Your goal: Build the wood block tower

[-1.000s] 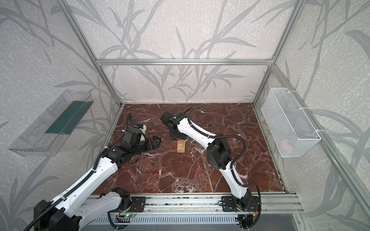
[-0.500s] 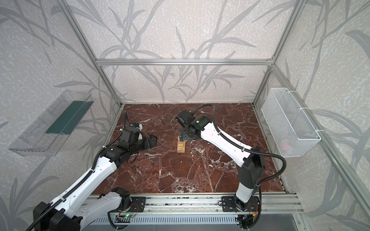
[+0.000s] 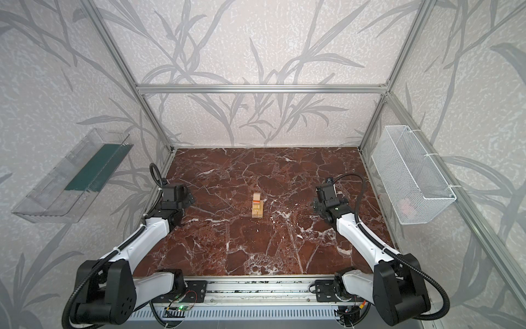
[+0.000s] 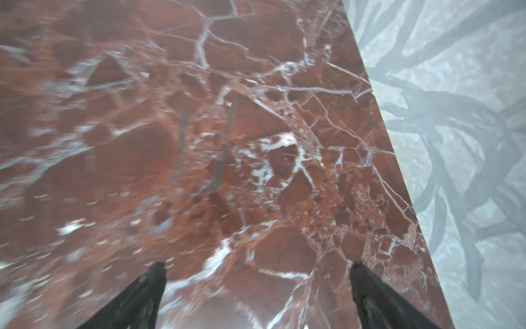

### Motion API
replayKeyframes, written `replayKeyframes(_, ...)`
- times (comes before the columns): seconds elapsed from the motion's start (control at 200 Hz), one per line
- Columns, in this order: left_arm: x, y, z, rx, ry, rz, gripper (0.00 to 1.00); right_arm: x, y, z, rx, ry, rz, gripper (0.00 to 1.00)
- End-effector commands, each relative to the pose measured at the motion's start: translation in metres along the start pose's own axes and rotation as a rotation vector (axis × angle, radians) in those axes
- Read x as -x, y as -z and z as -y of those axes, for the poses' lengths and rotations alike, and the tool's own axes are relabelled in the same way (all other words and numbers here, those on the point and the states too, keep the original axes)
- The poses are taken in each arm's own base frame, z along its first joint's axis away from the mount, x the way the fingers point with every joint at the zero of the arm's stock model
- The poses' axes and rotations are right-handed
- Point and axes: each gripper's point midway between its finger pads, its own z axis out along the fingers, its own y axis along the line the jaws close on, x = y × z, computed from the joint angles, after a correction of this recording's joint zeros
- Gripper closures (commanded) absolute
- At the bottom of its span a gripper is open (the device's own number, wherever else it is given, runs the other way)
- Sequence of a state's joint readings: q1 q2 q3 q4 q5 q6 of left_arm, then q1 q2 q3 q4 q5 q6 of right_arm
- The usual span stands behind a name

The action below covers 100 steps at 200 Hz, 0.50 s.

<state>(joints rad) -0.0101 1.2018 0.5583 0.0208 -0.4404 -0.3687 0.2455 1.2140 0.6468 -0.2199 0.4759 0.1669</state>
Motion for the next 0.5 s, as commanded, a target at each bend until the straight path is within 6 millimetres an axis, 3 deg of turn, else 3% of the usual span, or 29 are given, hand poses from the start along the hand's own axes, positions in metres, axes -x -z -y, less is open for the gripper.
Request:
replayKeyframes(0.0, 0.025, -0.007, 0.011, -0.058, -0.031, 0.247, 0.0, 0.036, -0.018, 0.004, 0.006, -0.023, 0.215, 0.01)
replayKeyframes(0.16, 0.021, -0.018, 0.047, -0.207, -0.15, 0.31, 0.01, 0.041, -0.036, -0.015, 0.118, -0.038, 0.36, 0.01)
replayKeyframes(0.215, 0.02, -0.024, 0.046, -0.194, -0.137, 0.307, 0.01, 0.045, -0.04, -0.021, 0.147, -0.029, 0.354, 0.01)
replayKeyframes(0.305, 0.006, -0.027, 0.059, -0.274, -0.17, 0.336, 0.01, 0.059, -0.036, -0.037, 0.257, -0.015, 0.482, 0.01)
replayKeyframes(0.37, 0.003, -0.024, 0.067, -0.33, -0.187, 0.396, 0.01, 0.05, -0.044, -0.045, 0.305, -0.003, 0.492, 0.01)
replayKeyframes(0.495, 0.001, -0.034, 0.068, -0.306, -0.196, 0.298, 0.01, 0.044, -0.042, -0.057, 0.364, 0.044, 0.524, 0.01)
